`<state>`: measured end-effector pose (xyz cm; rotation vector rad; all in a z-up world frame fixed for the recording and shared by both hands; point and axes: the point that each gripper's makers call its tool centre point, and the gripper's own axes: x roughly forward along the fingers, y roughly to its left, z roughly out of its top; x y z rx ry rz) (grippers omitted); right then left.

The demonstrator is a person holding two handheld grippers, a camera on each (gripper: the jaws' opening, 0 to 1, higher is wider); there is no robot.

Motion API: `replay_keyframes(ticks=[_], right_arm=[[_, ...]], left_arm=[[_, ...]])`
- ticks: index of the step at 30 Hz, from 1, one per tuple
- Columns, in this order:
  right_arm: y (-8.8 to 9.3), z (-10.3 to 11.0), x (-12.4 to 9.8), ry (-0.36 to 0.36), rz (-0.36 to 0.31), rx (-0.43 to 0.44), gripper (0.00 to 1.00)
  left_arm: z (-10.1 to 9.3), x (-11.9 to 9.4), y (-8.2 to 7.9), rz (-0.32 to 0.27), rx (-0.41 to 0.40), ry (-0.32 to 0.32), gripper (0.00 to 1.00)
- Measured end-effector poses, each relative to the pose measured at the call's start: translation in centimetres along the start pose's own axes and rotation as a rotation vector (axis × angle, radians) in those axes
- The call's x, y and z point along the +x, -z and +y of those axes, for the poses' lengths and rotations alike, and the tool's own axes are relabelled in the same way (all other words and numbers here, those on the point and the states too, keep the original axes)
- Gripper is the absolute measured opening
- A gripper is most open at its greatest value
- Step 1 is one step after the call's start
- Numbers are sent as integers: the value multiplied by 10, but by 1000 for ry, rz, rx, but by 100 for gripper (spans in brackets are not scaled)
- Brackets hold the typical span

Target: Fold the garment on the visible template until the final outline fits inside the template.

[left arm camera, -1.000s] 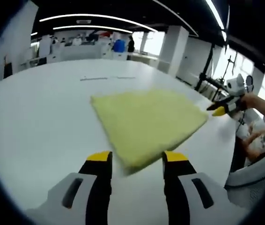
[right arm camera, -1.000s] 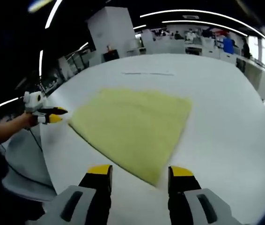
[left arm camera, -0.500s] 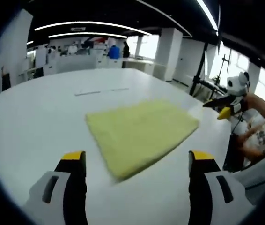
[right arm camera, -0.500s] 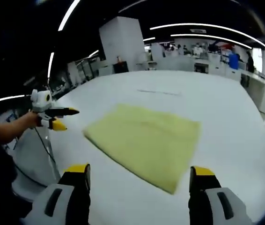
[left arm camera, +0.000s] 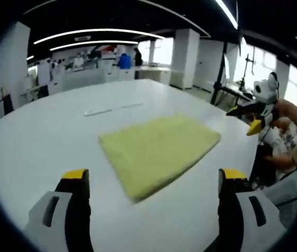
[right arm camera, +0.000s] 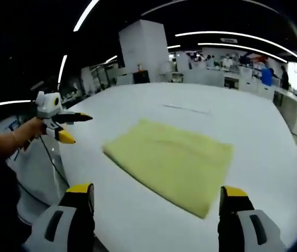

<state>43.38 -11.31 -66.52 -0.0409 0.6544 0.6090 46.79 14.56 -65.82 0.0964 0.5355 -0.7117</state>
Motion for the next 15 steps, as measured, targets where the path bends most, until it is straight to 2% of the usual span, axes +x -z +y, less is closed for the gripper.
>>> replay_keyframes(ticks=[4,8,12,15], right_arm=[[-3,-6,0,41,-20,18,99],[-9,-6,1,49,-37,21,99],[-16,-6,2,54,-59,22,99],[-15,-8,1,61,-42,0,99]], left_arm=[[0,-2,3,10,-8,-4,99],[3,-4,5,24,-11,-13,99],[3,-7,1,9,-24,-18,99],[3,-7,1,10,-15,-23,99]])
